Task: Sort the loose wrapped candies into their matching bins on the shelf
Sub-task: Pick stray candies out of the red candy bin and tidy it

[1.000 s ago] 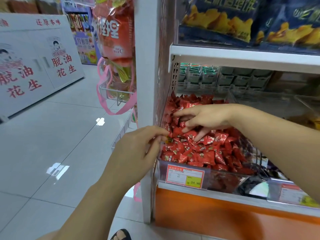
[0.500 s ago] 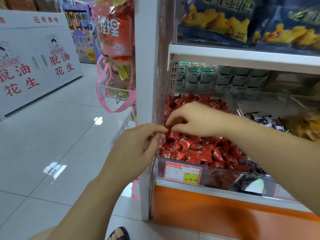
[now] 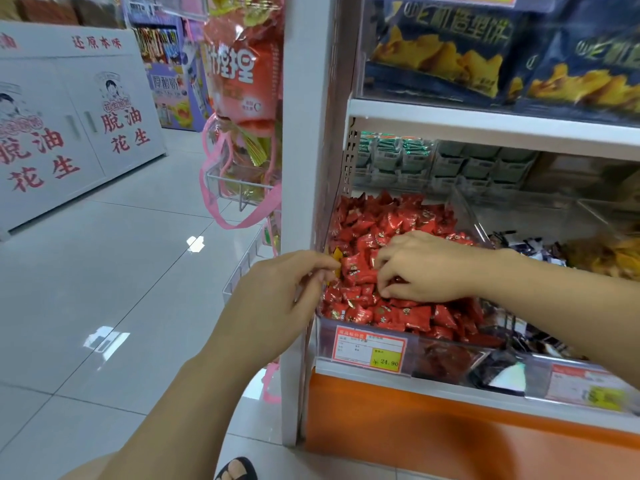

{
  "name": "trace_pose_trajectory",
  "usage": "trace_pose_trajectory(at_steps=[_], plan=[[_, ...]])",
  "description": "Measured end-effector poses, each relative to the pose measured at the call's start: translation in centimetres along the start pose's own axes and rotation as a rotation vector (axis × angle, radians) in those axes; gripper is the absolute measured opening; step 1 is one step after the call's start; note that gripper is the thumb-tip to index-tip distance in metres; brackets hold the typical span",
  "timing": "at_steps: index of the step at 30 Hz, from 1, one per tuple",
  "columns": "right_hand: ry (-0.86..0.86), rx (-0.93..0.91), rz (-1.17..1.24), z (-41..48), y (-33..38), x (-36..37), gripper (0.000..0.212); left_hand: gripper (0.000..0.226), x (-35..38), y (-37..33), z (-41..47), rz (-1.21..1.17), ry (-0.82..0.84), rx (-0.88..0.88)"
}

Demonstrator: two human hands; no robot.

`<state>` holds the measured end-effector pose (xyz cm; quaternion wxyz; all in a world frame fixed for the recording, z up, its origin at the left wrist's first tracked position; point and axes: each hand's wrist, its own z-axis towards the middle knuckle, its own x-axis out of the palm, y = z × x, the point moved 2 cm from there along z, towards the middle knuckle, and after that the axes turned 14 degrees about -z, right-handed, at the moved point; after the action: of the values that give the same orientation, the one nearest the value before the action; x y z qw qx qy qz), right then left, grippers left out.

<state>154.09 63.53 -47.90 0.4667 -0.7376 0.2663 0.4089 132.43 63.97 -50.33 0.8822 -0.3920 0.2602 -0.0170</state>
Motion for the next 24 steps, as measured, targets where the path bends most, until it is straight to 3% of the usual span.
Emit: trace_pose_trajectory(at_steps=[4, 8, 12, 14, 18, 24], plan=[[0.042, -0.01, -0.026, -2.0, -0.2, 0.3, 0.035, 0.027, 0.1, -0.1, 0.0, -0.007, -0.01, -0.009], [0.041, -0.029, 0.166, -3.1, -0.2, -1.0, 0.031, 0.027, 0.1, -0.3, 0.0, -0.005, -0.019, -0.007], [-0.243, 0.013, 0.345, -0.7, 0.0, -3.2, 0.023, 0.027, 0.1, -0.3, 0.0, -0.006, -0.009, 0.002], [-0.28, 0.013, 0.325, 1.4, 1.0, -3.0, 0.024, 0.026, 0.2, -0.2, 0.0, -0.011, -0.007, 0.009], [-0.023, -0.03, 0.104, 3.6, 2.6, -0.5, 0.039, 0.025, 0.1, -0.1, 0.0, -0.015, -0.013, 0.017], [0.241, -0.044, 0.025, 0.4, 1.9, 0.0, 0.045, 0.026, -0.1, 0.1, 0.1, -0.018, 0.012, 0.003]])
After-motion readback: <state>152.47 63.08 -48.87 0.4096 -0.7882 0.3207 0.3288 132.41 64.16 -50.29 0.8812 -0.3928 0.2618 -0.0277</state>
